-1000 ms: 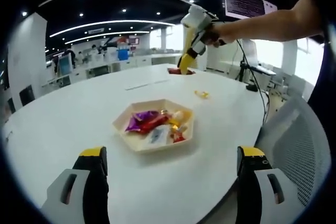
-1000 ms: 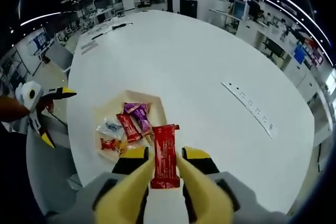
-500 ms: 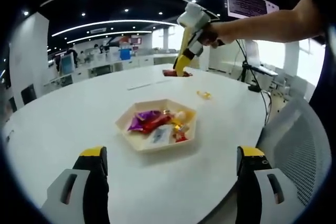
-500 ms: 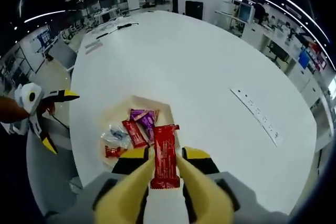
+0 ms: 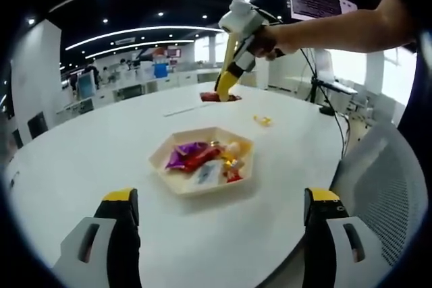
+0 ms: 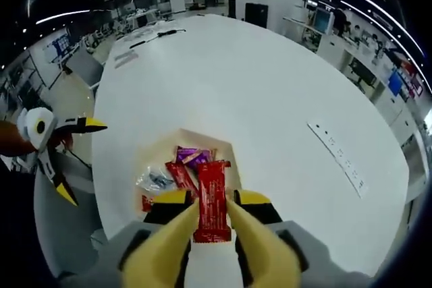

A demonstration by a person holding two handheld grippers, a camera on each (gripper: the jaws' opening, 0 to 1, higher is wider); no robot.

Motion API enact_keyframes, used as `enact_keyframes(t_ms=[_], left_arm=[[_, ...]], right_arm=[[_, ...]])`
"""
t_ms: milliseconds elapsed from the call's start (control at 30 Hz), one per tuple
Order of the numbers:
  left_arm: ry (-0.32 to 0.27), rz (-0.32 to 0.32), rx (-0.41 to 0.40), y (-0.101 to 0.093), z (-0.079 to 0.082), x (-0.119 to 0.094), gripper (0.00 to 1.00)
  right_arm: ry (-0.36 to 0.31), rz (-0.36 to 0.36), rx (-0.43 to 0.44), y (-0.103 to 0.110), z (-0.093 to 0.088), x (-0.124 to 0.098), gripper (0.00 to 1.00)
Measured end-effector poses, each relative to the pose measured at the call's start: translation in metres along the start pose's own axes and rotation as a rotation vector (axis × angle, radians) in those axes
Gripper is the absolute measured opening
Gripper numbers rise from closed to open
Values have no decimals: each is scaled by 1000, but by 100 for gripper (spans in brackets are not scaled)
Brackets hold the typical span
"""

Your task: Place the target food into the container with the food tongs after gripping and lifting it, then release it inside without dropping or visibly crushing the food.

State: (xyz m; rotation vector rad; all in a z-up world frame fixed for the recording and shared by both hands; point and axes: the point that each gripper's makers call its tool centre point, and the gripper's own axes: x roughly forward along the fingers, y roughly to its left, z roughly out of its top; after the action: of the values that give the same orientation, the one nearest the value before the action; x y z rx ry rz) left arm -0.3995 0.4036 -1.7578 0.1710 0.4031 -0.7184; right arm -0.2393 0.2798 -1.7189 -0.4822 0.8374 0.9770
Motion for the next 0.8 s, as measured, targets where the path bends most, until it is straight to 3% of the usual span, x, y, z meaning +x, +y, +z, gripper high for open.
enact_keyframes(t_ms=[800], left_arm=[[-7,5,-3,2,1,0,98]], right_arm=[[3,78,-65,53,21,27,24]])
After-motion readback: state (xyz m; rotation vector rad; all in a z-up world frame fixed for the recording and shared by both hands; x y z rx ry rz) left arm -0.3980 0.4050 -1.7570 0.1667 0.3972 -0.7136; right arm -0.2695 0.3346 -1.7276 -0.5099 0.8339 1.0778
